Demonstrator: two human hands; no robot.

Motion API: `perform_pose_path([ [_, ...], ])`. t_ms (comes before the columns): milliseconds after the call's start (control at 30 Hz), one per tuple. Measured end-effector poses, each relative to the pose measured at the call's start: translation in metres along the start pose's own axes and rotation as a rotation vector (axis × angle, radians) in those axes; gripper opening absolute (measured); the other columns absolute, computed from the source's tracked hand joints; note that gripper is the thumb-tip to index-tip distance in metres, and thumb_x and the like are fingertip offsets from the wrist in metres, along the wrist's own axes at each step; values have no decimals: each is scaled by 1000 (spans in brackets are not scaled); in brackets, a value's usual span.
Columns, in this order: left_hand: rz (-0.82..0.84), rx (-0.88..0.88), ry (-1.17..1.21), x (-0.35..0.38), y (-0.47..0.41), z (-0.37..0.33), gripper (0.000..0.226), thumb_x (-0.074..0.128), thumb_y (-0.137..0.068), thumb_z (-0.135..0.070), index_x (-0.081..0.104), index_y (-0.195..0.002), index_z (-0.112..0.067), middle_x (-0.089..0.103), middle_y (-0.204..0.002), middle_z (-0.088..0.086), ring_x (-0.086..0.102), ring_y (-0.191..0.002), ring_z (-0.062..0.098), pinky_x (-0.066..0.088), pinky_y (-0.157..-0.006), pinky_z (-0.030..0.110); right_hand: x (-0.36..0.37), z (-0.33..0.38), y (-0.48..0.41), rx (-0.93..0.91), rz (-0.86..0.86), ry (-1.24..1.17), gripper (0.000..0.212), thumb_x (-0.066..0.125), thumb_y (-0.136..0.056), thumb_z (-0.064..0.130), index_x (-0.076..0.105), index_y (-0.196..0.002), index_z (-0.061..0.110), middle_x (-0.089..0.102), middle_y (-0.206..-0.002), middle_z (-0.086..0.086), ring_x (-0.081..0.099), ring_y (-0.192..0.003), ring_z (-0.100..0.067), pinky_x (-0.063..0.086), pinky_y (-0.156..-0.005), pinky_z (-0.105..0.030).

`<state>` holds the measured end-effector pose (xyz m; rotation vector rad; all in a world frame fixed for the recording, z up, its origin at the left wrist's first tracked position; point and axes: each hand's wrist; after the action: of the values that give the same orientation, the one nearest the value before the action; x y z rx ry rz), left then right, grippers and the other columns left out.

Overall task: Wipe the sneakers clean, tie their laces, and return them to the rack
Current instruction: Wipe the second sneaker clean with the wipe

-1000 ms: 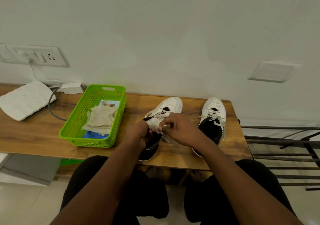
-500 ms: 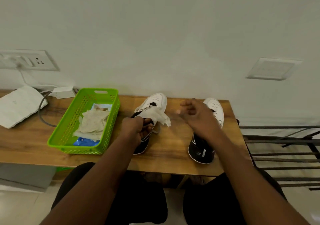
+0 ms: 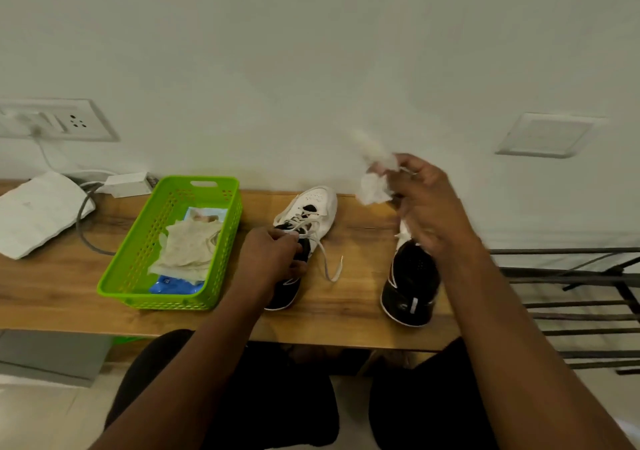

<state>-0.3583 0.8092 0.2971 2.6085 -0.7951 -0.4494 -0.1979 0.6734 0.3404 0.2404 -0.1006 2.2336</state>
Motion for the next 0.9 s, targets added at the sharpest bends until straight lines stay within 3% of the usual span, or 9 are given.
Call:
perform_pose_path([
  [67, -19, 132, -95, 15, 19, -1, 12, 60, -96, -17, 59, -104, -9, 70, -88, 11, 65, -55, 21, 60, -57, 34, -42, 7, -3, -70, -223, 137, 25, 57, -85, -9, 67, -102, 8, 74, -98, -11, 71, -87, -18, 58, -73, -30],
  [167, 235, 233, -251, 57, 52, 3, 1, 63, -94, -19, 64, -94, -19, 71, -92, 3, 70, -65, 17, 63, -70, 41, -92, -11, 1, -5, -404, 428, 32, 57, -81, -9, 70, -93, 18, 73, -95, -12, 71, -84, -22, 59, -76, -38],
  [367, 320, 446, -825, 160, 82, 3, 34, 58, -96, -41, 67, -112, -13, 68, -112, 7, 64, -104, 25, 47, -77, 30, -113, -14, -3, 41, -522, 407, 17, 54, -78, 3, 71, -78, 1, 69, -75, -11, 62, -70, -19, 51, -66, -35],
  [433, 322, 504, -1093, 186, 82, 2, 40, 57, -95, -47, 65, -117, -15, 67, -116, 5, 64, -109, 25, 44, -77, 30, -113, -18, -7, 84, -510, 377, 35, 63, -80, 24, 59, -73, -9, 54, -68, -23, 50, -66, -20, 42, -65, -35],
  [533, 335, 600, -1404, 211, 77, 4, 29, 54, -98, -33, 63, -121, -18, 66, -122, 1, 62, -113, 20, 38, -76, 30, -120, -28, -9, 100, -450, 400, 45, 78, -75, 33, 61, -66, -8, 62, -73, -9, 60, -69, -18, 49, -69, -34],
  [600, 322, 585, -1372, 215, 67, 6, 26, 54, -96, -28, 64, -118, -19, 67, -120, 1, 62, -112, 20, 39, -75, 30, -118, -26, -5, 87, -425, 424, 10, 79, -73, 10, 72, -76, 4, 72, -89, -9, 69, -81, -20, 57, -78, -36],
  [733, 414, 303, -893, 159, 41, 7, 30, 66, -87, -43, 68, -106, -19, 68, -98, -3, 65, -92, 19, 48, -73, 29, -113, -27, -5, 132, -327, 410, 45, 79, -70, -1, 61, -109, 10, 65, -103, -4, 64, -93, -17, 56, -79, -32],
  [800, 537, 71, -514, 108, 37, 14, 30, 77, -80, -37, 73, -104, -19, 75, -95, -4, 71, -91, 17, 56, -85, 37, -103, -30, -7, 139, -242, 473, 39, 80, -72, 5, 66, -107, 11, 67, -102, -2, 66, -93, -17, 56, -79, -30],
  [900, 565, 18, -437, 44, 36, 30, 22, 84, -76, -28, 76, -95, -19, 79, -85, -3, 76, -81, 14, 57, -79, 33, -81, -35, -8, 123, -122, 596, 24, 81, -75, 15, 71, -96, 13, 70, -98, -1, 67, -90, -18, 57, -78, -31],
])
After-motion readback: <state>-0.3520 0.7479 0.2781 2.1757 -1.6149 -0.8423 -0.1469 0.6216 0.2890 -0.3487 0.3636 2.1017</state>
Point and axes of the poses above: each hand's wrist, its own y-axis away from the middle knuckle, its own x-axis out of the palm, z = x × y
